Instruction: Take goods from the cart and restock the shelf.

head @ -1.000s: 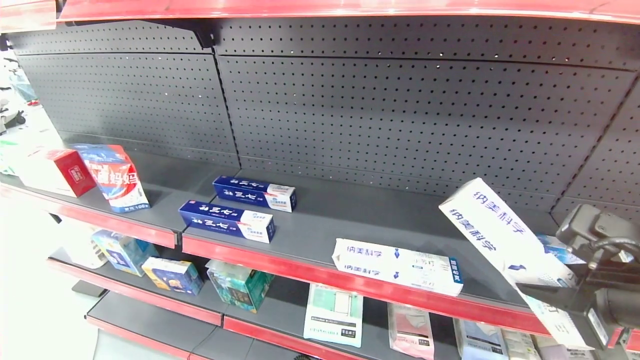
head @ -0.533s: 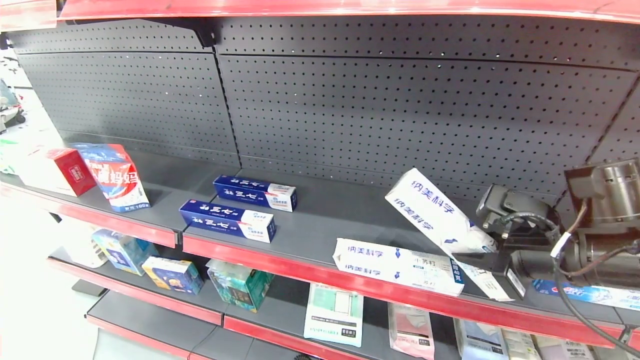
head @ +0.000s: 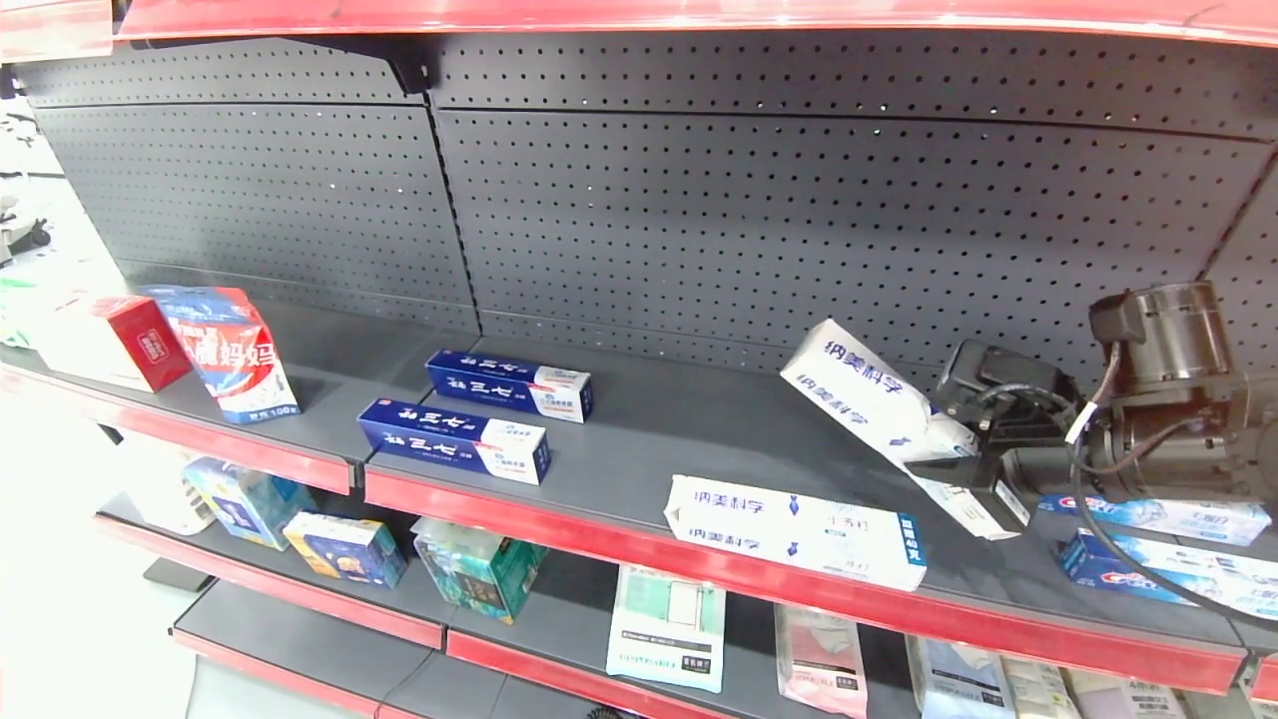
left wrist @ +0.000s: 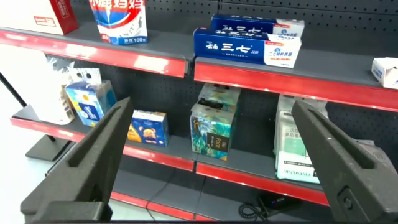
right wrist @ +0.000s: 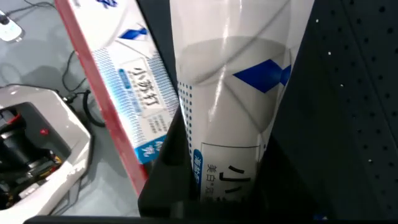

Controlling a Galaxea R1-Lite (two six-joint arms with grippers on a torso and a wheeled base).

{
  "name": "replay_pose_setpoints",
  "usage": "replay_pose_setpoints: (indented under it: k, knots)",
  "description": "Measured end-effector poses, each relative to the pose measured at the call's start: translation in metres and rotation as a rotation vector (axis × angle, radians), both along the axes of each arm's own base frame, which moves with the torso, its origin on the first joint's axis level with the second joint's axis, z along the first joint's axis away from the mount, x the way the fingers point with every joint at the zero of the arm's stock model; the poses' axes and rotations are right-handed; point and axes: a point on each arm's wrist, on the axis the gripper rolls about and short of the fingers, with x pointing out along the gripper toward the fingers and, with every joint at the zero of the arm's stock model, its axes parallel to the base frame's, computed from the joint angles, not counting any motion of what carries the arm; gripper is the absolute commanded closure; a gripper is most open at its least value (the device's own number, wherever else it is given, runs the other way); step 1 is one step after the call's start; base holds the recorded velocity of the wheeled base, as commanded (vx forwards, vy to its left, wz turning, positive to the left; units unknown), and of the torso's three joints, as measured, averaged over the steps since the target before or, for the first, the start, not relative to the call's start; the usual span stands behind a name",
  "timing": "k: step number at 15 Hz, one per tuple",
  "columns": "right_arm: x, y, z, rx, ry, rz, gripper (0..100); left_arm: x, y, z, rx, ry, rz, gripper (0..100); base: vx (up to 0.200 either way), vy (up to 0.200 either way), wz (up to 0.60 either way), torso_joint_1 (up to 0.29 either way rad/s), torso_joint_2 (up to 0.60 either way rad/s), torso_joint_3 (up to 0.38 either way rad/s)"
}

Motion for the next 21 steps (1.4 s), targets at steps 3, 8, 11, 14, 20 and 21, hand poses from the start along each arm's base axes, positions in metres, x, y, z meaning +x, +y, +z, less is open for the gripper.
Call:
replay_pose_setpoints:
  k: [3,8,11,14,20,21]
  knots:
    - [0.015,-0.008,-0.007,-0.02,0.002,0.018,100,0.0,0.0,0.0,0.0,0.0,0.0,0,0.0,0.0,0.0,0.0,0.0,0.0]
    - [0.038,-0.011,-0.02,-0.039,0.012,0.062,100,0.0,0.0,0.0,0.0,0.0,0.0,0,0.0,0.0,0.0,0.0,0.0,0.0]
    - [0.053,-0.011,-0.021,-0.039,0.0,0.073,100,0.0,0.0,0.0,-0.001,0.0,0.0,0,0.0,0.0,0.0,0.0,0.0,0.0]
    - [0.063,-0.008,-0.031,-0.053,0.019,0.09,100,0.0,0.0,0.0,0.0,0.0,0.0,0,0.0,0.0,0.0,0.0,0.0,0.0]
    - [0.076,-0.001,-0.046,-0.109,0.01,0.179,100,0.0,0.0,0.0,0.0,0.0,0.0,0,0.0,0.0,0.0,0.0,0.0,0.0]
    - [0.077,0.002,-0.047,-0.097,0.01,0.197,100,0.0,0.0,0.0,0.0,0.0,0.0,0,0.0,0.0,0.0,0.0,0.0,0.0]
